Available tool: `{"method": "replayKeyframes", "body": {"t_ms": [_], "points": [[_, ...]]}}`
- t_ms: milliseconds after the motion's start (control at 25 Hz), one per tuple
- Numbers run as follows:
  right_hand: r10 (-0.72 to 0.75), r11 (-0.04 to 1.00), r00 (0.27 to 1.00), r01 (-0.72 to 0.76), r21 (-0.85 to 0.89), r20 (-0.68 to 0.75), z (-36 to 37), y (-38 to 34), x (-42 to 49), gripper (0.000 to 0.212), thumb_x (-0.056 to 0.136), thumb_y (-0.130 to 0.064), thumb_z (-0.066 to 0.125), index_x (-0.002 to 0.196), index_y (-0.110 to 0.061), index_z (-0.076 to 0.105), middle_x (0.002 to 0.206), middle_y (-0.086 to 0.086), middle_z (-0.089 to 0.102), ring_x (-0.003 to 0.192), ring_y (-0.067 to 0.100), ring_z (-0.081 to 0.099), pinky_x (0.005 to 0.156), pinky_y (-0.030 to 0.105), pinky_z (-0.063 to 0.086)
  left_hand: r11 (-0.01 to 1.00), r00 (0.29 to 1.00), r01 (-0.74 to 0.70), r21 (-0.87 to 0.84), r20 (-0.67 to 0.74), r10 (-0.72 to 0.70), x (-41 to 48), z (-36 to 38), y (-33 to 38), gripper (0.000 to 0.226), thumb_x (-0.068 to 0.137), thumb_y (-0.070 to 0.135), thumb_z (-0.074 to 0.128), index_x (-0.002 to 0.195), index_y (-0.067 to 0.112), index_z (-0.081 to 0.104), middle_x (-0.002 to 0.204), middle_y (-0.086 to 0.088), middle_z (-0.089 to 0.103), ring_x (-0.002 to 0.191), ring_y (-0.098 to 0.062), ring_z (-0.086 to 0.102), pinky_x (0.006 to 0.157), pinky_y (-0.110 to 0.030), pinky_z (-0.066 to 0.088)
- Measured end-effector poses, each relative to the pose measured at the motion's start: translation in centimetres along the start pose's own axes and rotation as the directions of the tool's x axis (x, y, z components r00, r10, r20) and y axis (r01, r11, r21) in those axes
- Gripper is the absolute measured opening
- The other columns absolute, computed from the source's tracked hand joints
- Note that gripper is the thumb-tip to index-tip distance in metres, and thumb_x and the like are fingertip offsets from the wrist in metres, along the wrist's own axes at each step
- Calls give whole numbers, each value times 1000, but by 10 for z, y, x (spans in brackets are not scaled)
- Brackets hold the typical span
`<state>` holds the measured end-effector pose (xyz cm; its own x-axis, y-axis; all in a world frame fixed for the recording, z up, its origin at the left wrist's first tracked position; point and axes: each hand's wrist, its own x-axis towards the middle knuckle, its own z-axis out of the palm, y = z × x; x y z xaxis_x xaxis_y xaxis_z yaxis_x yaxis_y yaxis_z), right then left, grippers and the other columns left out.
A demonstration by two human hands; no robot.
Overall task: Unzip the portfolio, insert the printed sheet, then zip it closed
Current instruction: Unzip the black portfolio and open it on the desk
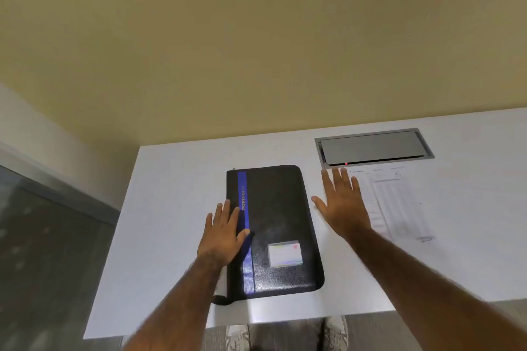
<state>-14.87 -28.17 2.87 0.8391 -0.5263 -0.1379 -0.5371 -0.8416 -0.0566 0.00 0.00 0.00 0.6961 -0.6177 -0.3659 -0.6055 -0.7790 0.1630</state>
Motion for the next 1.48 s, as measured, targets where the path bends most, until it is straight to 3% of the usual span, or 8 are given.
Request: {"method": "replayKeyframes", "body": {"t_ms": [120,360,520,680,880,1040,1160,1480], "points": [[33,998,998,-30,-53,56,14,-8,-7,84,90,-70,13,158,-21,16,166,12,14,152,37,12,123,52,10,998,981,-34,43,194,25,-4,24,-8,78,100,57,39,162,23,4,170,-7,-11,157,-29,-3,126,-45,8],[71,994,990,-61,-88,119,32,-25,-24,107,69,-75,-32,158,-25,0,167,9,-7,153,35,-4,122,50,-5,990,978,-140,29,162,134,-11,54,-24,80,100,49,45,162,22,3,170,-8,-8,156,-31,4,126,-43,14],[101,995,959,-101,-15,264,32,-30,-24,80,94,-68,11,159,-23,7,167,7,-9,154,33,-6,123,48,1,984,973,-174,24,157,168,-10,55,-32,74,102,48,40,162,24,3,170,-6,-8,157,-30,1,127,-44,9],[83,942,922,-196,272,378,40,-22,-3,64,100,-54,40,153,-21,30,167,4,16,152,29,19,120,45,22,996,987,-85,-29,137,89,-2,48,-24,71,102,48,39,161,27,7,170,-3,-4,157,-27,5,126,-42,11],[70,744,903,-330,581,423,40,-24,51,43,100,-38,51,127,-7,59,134,15,61,119,30,59,96,33,46,996,997,40,-86,71,-34,13,37,-10,65,101,44,46,159,25,24,169,-4,13,152,-26,26,123,-38,27],[131,482,863,-485,730,487,45,-23,77,31,101,-30,53,89,-3,63,92,16,64,91,32,61,89,44,55,981,993,109,-163,52,-102,49,21,-3,58,100,41,51,153,22,37,167,-5,21,144,-30,40,116,-43,38],[155,274,808,-588,761,569,47,-19,92,33,101,-24,54,112,7,61,112,30,60,111,44,60,99,49,51,946,989,147,-291,42,-140,88,7,-12,51,100,37,53,147,21,45,165,-4,25,137,-33,48,112,-46,41],[255,265,763,-646,715,594,53,-25,126,16,92,-11,68,103,-1,64,114,22,67,97,36,65,79,39,56,856,970,199,-477,-31,-242,189,-30,-30,22,95,17,57,103,1,69,107,-18,70,101,-36,65,82,-35,48]]}}
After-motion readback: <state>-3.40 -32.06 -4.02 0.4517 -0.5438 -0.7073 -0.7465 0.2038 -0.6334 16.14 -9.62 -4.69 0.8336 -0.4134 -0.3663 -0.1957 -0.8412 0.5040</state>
